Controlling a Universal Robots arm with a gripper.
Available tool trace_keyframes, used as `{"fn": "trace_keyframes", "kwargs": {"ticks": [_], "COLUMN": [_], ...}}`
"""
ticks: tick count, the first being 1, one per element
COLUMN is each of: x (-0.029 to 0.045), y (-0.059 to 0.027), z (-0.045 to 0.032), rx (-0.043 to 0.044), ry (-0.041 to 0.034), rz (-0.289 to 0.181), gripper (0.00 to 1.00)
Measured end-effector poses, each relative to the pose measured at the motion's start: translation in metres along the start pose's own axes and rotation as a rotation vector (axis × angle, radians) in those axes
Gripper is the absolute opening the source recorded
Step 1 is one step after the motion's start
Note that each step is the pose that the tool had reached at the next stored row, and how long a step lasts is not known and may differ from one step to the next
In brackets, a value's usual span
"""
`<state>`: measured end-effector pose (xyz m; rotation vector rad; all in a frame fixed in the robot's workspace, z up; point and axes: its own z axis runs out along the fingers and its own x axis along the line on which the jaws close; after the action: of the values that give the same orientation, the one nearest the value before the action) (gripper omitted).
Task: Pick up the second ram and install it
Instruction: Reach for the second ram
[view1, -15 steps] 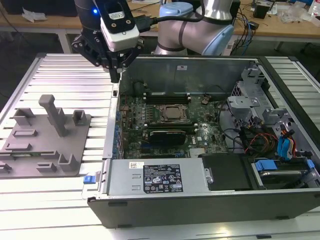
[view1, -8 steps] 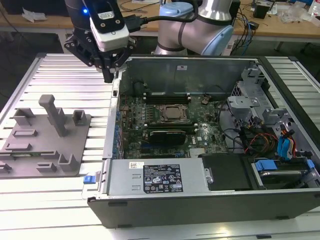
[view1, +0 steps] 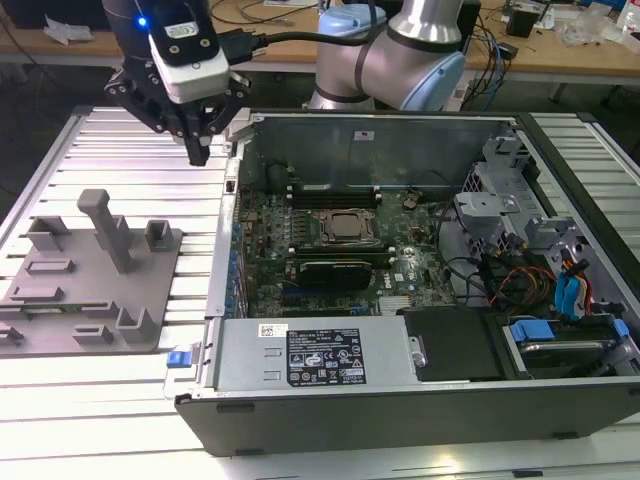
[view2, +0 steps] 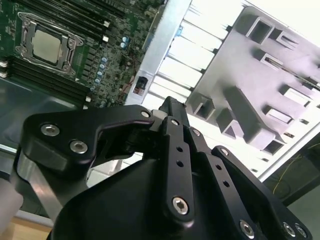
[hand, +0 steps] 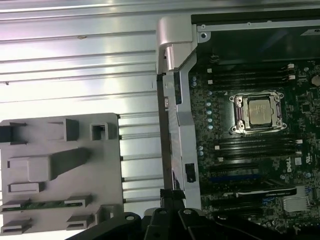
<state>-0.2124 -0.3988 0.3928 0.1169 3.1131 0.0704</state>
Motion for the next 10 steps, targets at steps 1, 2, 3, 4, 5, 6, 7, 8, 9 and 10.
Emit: {"fn": "trace_keyframes", "kwargs": {"ticks": [1,2,3,4,5,6,7,8,9,10], "x": [0.0017,0.0036,0.0060,0.0089,0.0108,0.0128,0.0153,0.0190,0.0239,0.0262], "y": [-0.0001,-0.0003,-0.0005,-0.0007,-0.0008,-0.0010,-0.0012,-0.0014,-0.0018,-0.0019], "z": [0.0000,-0.0001,-0.0001,-0.0002,-0.0003,-0.0004,-0.0004,-0.0005,-0.0006,-0.0007], "rx": [0.0000,0.0000,0.0000,0.0000,0.0000,0.0000,0.0000,0.0000,-0.0001,0.0000], "ry": [0.0000,-0.0001,-0.0001,0.0000,0.0000,0.0000,0.0000,-0.0001,-0.0001,0.0000], "rz": [0.000,0.000,0.000,0.000,0.000,0.000,0.000,0.000,0.000,0.000], "gripper": [0.08,0.08,0.08,0.08,0.08,0.08,0.08,0.08,0.08,0.08]}}
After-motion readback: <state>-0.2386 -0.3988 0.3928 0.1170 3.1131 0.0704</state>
